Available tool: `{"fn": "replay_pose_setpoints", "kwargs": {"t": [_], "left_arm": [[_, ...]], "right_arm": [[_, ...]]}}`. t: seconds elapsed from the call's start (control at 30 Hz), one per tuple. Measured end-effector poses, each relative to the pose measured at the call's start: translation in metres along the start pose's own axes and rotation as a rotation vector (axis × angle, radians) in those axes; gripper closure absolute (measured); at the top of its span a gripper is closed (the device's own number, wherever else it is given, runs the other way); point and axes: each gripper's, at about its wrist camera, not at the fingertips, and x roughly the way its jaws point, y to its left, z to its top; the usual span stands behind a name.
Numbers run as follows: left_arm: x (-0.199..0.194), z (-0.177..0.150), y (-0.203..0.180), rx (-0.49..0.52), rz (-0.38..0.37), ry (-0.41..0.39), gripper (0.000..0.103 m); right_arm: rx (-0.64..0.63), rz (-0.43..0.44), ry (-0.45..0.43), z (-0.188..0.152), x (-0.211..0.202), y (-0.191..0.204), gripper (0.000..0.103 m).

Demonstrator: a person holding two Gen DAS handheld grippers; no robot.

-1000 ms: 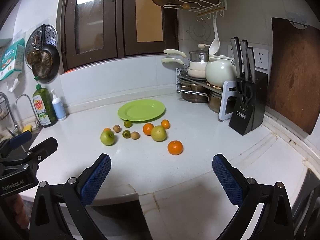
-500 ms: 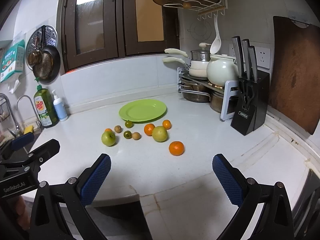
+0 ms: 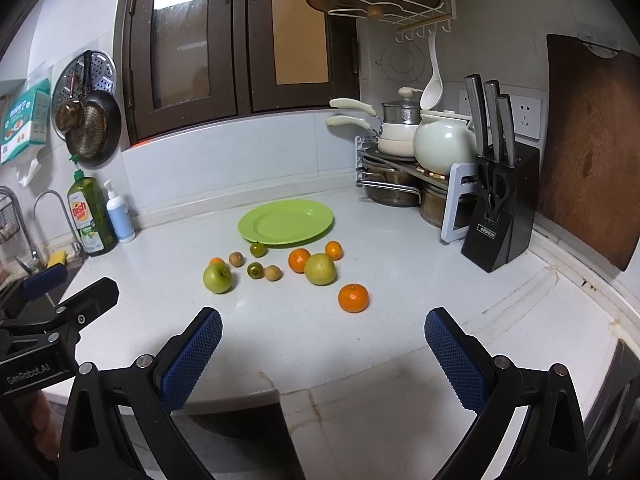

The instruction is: Organize fruits

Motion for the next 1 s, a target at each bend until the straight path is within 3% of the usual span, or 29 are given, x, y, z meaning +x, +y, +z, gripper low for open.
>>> {"fn": "replay_pose_setpoints", "kwargs": {"t": [1.0], "left_arm": [[-0.0007, -0.003, 0.0032, -0.002, 0.002, -0.009, 0.0]], "right_arm": [[-0.019, -0.008, -0.02, 0.0002, -0.0021, 0.0034, 0.001]]}}
